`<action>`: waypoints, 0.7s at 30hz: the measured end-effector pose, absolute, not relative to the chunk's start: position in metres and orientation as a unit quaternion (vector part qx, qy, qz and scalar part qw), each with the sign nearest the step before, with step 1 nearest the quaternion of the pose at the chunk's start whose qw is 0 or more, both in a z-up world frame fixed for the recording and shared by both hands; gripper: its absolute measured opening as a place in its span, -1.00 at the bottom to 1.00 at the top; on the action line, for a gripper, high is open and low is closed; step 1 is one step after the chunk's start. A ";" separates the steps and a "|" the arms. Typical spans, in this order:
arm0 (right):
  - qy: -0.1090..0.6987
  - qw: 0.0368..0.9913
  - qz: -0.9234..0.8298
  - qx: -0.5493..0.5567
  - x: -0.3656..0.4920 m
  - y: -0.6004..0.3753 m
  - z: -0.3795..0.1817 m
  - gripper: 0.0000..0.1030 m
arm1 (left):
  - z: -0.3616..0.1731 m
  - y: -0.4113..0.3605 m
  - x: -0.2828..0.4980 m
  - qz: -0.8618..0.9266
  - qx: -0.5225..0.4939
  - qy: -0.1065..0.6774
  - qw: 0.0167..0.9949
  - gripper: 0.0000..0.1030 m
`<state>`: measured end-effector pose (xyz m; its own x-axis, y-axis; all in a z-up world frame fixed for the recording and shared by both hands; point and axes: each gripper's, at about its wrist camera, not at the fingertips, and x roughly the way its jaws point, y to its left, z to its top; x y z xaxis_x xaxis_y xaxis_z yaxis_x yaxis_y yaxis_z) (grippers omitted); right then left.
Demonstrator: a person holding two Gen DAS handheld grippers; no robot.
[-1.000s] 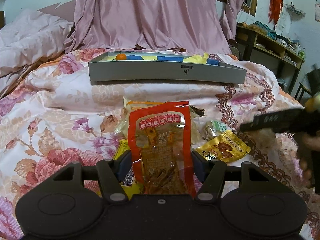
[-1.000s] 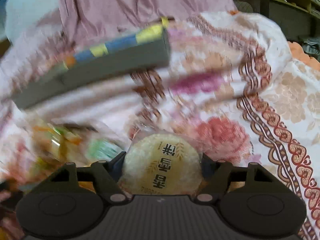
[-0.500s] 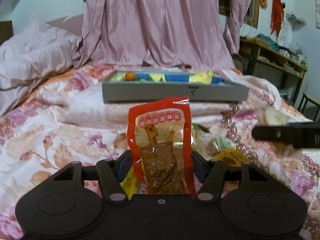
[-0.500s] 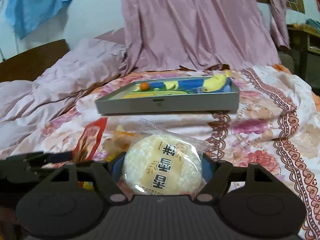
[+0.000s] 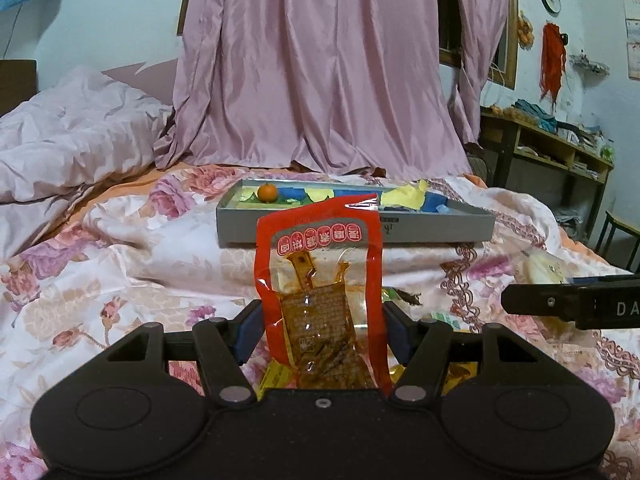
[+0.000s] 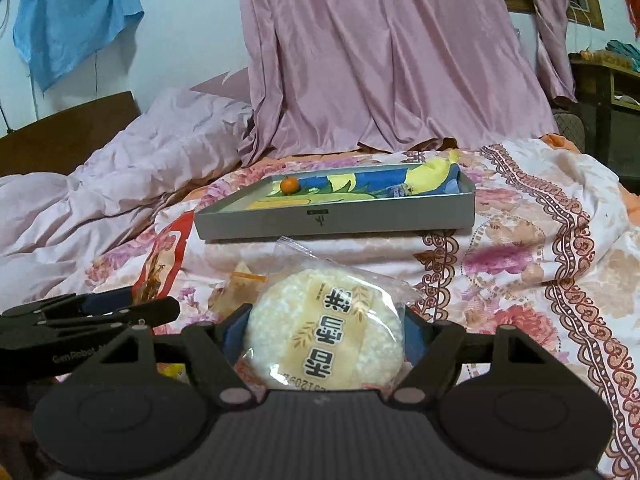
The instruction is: Organize snacks
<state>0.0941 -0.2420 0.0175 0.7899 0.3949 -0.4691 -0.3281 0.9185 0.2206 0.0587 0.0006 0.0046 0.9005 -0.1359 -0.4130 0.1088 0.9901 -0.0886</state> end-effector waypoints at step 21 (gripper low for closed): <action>0.201 0.962 0.181 0.043 0.106 -0.242 0.032 0.51 | 0.014 0.004 0.086 -0.062 -0.040 0.196 0.978 0.25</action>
<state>0.1061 -0.2424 0.0320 0.8536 0.3660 -0.3708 -0.3313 0.9306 0.1559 0.0859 0.0043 0.0138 0.9152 -0.1367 -0.3791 0.1051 0.9891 -0.1027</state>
